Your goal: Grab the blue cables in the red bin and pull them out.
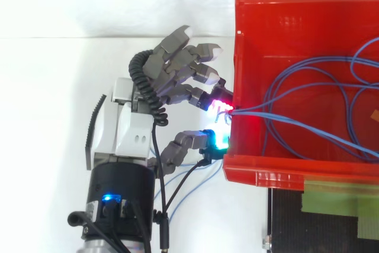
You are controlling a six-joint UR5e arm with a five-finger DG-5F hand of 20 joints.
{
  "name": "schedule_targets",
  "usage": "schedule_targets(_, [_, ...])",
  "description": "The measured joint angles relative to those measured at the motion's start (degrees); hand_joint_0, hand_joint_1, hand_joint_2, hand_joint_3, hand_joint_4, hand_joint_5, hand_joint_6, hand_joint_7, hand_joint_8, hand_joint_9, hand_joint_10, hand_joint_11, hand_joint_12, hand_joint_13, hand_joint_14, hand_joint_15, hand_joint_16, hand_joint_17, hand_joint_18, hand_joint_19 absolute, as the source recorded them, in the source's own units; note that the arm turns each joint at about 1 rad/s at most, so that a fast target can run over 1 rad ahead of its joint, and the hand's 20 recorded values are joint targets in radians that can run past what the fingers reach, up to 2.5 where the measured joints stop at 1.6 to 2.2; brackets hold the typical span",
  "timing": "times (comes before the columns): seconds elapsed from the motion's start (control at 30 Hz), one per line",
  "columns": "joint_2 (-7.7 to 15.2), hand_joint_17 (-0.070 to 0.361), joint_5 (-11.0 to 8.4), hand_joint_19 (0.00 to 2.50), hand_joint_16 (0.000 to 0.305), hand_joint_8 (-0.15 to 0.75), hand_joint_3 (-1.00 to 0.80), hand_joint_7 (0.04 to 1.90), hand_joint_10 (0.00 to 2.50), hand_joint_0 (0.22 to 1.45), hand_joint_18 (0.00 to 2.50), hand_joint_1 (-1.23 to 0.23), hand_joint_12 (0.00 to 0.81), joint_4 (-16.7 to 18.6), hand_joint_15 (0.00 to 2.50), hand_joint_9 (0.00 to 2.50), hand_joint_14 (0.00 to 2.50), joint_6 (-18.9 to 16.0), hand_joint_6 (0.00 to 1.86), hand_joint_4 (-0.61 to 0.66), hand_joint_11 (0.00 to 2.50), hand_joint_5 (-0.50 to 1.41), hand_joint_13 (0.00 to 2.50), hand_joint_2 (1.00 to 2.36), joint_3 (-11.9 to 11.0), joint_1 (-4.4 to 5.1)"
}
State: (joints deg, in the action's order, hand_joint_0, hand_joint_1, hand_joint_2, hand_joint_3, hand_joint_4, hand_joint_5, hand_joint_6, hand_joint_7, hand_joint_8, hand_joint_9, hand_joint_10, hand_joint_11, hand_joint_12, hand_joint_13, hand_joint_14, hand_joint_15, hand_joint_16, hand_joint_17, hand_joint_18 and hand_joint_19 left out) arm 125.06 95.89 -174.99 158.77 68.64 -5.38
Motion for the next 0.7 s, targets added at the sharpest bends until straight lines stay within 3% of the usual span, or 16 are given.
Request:
schedule_targets(0.07, [0.00, 0.091, 0.00, 0.44, 0.041, 0.210, -1.00, 0.75, 0.03, 0.79, 0.45, -0.99, 0.323, 0.00, 0.53, 0.83, 0.02, 0.00, 0.53, -0.01, 0.99, 0.89, 0.63, 1.00, 0.00, -0.01])
schedule_targets(0.13, [0.00, 0.092, 0.00, 0.44, 0.041, 0.205, -1.00, 0.85, 0.03, 0.79, 0.45, -0.99, 0.324, 0.00, 0.53, 0.83, 0.02, 0.00, 0.17, 0.00, 1.01, 0.92, 0.63, 1.00, 0.00, -0.04])
schedule_targets(0.2, [-0.01, 0.093, 0.00, 0.45, 0.041, 0.208, -1.00, 0.86, 0.03, 0.78, 0.45, -0.99, 0.325, 0.04, 0.53, 0.82, 0.02, 0.00, 0.00, 0.02, 1.00, 0.93, 0.62, 1.00, 0.00, -0.05])
schedule_targets(0.4, [-0.01, 0.096, 0.00, 0.46, 0.043, 0.211, -1.00, 0.71, 0.03, 0.76, 0.44, -0.98, 0.329, 0.14, 0.53, 0.80, 0.02, 0.00, 0.01, 0.04, 0.99, 0.85, 0.62, 1.00, 0.00, -0.01])
schedule_targets(0.7, [0.00, 0.096, 0.00, 0.46, 0.043, 0.211, -1.00, 0.66, 0.03, 0.76, 0.44, -0.98, 0.331, -0.02, 0.53, 0.80, 0.02, 0.00, 0.01, 0.05, 1.00, 0.82, 0.61, 1.00, 0.00, 0.00])
